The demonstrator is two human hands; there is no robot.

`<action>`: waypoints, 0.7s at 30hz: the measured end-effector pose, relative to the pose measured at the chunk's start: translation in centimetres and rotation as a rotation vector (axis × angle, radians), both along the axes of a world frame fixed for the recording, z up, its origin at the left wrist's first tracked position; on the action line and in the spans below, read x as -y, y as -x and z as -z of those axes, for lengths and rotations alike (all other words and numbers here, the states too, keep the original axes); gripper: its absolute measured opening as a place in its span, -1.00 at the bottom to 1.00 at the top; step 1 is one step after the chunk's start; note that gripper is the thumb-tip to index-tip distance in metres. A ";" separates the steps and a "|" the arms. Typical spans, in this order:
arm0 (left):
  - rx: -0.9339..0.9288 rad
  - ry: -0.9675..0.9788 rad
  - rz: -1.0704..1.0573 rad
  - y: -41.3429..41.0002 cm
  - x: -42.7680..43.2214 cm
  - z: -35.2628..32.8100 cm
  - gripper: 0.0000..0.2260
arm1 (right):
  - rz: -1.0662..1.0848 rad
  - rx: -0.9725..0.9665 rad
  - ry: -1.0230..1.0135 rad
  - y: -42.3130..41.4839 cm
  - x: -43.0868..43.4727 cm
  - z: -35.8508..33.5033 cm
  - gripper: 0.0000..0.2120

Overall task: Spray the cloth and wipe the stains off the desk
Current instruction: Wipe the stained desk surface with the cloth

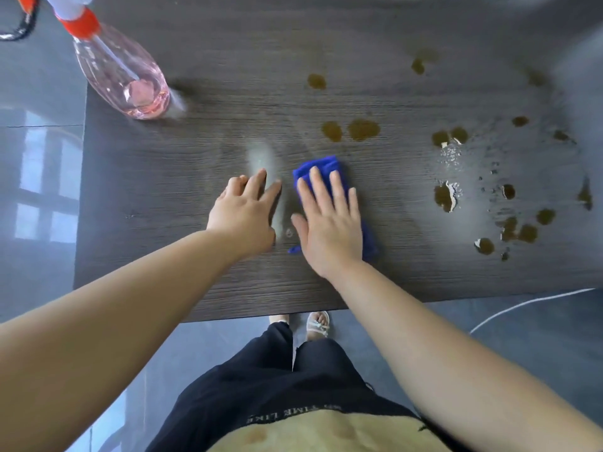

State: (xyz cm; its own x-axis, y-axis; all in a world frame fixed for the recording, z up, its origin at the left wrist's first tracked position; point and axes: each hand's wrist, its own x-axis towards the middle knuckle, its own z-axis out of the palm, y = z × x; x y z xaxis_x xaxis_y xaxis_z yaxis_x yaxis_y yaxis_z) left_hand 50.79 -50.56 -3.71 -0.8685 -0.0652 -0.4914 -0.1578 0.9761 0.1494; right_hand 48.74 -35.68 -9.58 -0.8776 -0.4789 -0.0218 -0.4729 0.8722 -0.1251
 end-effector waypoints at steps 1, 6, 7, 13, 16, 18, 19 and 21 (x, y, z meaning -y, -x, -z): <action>-0.009 0.001 0.007 0.0 0.2 0.0 -0.34 | -0.151 -0.006 -0.007 -0.8 -1.0 0.0 -0.47; -0.015 0.021 0.022 0.3 -0.1 -0.3 -0.32 | -0.493 -0.011 -0.071 0.8 -9.4 -0.5 -0.51; -0.009 0.032 0.030 0.3 -0.2 -0.3 -0.32 | -0.403 -0.003 -0.071 2.0 -9.6 -0.3 -0.51; -0.027 -0.023 -0.048 0.9 0.0 -0.7 -0.44 | 0.282 -0.004 0.002 1.9 0.2 0.0 -0.44; -0.066 -0.107 -0.161 1.1 0.3 -0.6 -0.55 | -0.139 0.005 0.013 -2.3 -0.2 -0.2 -0.48; -0.070 -0.144 -0.193 1.1 0.5 -0.4 -0.56 | -0.446 0.021 0.013 -3.5 -3.8 -0.4 -0.51; -0.066 -0.153 -0.196 1.0 0.5 -0.3 -0.56 | -0.538 0.016 -0.001 -2.9 -5.8 -0.4 -0.52; -0.053 -0.159 -0.191 1.0 0.3 -0.2 -0.55 | -0.510 -0.024 -0.048 -0.5 -8.8 -0.1 -0.54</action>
